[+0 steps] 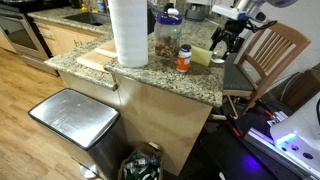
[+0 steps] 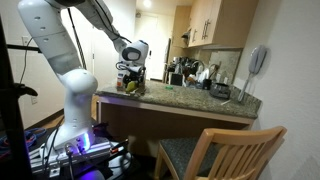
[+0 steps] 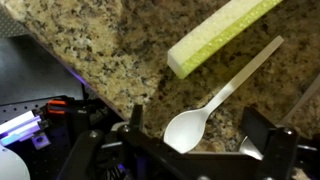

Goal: Move the white spoon to the right, move the silver spoon to the right

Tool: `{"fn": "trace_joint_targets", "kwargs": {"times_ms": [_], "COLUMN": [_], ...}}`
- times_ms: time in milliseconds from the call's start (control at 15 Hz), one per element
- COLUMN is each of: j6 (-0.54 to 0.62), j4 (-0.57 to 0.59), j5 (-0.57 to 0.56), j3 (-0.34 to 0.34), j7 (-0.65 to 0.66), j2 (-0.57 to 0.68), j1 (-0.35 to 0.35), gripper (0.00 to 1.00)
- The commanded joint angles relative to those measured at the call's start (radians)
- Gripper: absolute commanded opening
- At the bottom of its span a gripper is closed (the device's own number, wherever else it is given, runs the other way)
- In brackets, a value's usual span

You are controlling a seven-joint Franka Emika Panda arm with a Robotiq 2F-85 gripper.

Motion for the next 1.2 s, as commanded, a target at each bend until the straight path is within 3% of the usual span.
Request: {"fn": "trace_joint_targets", "kwargs": {"times_ms": [0, 400, 733, 800, 867, 1133], "j6": [0.114, 0.207, 0.191, 0.19, 0.186, 0.193], "j4": [-0.023, -0.032, -0.04, -0.043, -0.045, -0.041], "j5": [-0.008, -0.076, -0.086, -0.086, -0.089, -0.093], "j3": [0.02, 0.036, 0.027, 0.026, 0.027, 0.033], "j7": [0.076, 0.199, 0.225, 0.226, 0.228, 0.25], "j2": [0.046, 0.089, 0.092, 0.088, 0.085, 0.093], "j1": [0.025, 0.04, 0.07, 0.074, 0.077, 0.082], "gripper": [1.0, 1.0, 1.0, 0.92, 0.73, 0.45]}}
